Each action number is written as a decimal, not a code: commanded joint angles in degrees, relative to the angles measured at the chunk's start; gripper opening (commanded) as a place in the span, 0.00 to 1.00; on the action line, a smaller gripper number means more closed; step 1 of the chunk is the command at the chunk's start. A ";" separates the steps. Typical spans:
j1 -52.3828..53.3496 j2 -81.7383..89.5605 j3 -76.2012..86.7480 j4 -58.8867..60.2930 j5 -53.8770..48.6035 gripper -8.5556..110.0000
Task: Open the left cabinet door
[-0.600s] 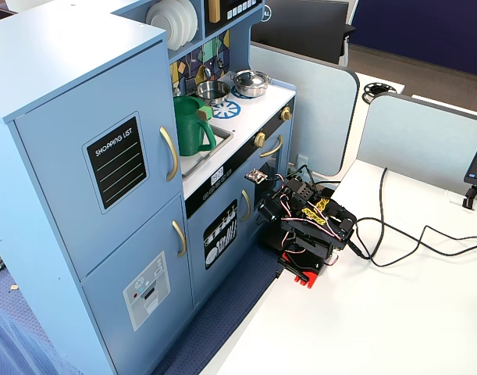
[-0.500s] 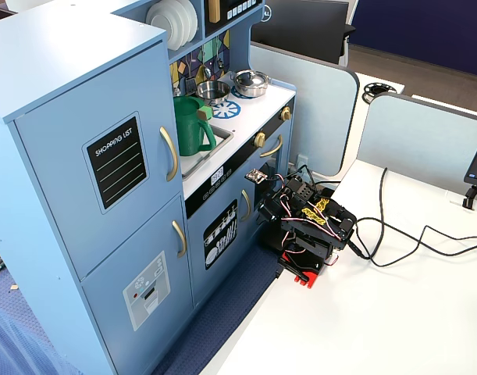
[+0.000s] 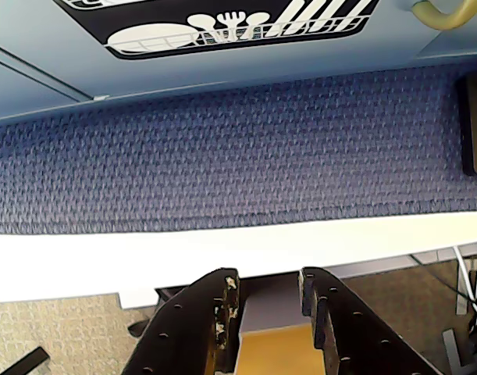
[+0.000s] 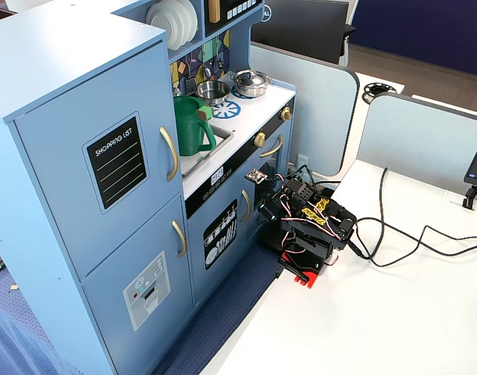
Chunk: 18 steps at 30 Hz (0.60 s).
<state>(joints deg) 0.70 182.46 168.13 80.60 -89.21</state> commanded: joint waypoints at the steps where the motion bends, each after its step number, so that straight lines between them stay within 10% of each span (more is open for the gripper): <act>1: -1.41 -0.35 2.72 5.71 0.79 0.07; 18: -22.50 -22.32 -40.61 -16.70 2.11 0.09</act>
<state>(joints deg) -17.31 163.65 137.81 70.22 -85.08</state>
